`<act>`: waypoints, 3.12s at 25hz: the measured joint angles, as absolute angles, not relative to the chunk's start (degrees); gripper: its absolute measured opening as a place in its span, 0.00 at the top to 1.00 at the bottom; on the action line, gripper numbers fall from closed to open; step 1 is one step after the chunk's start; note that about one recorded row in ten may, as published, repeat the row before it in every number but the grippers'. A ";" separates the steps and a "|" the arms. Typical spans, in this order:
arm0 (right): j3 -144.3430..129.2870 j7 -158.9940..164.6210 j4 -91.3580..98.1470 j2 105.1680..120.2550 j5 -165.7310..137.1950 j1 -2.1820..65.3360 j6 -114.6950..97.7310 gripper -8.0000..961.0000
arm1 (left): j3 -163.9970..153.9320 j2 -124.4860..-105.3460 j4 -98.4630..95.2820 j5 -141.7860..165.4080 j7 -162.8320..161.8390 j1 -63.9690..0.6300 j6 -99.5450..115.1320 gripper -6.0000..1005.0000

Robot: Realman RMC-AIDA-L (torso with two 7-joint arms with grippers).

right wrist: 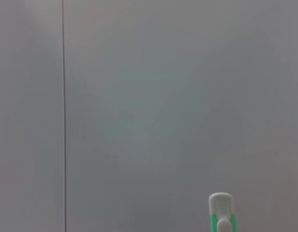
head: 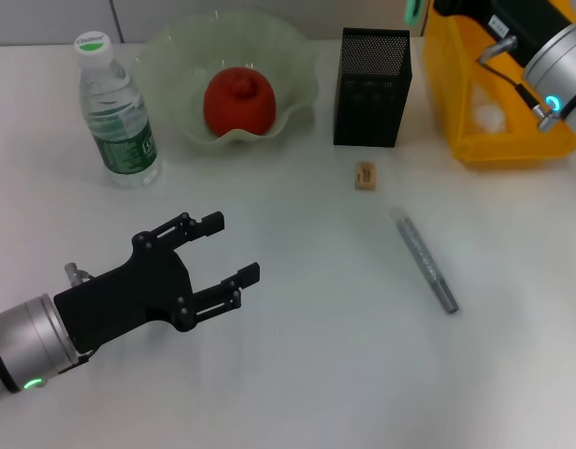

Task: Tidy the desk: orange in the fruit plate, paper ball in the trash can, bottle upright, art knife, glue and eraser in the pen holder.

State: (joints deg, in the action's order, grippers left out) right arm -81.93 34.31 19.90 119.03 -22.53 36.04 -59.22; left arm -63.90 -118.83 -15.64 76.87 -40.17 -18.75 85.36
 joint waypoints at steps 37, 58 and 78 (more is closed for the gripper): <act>-76.38 133.21 76.86 118.62 -116.89 30.25 -69.12 0.16 | -63.81 -118.63 -16.09 76.82 -40.39 -18.40 86.66 0.23; -85.10 162.92 50.48 119.61 -148.87 49.78 -63.40 0.13 | -63.90 -118.65 -15.73 76.85 -39.96 -18.26 86.66 0.23; -85.47 163.35 39.59 119.66 -148.10 54.41 -55.56 0.18 | -63.90 -118.74 -15.73 76.81 -39.88 -18.19 86.69 0.23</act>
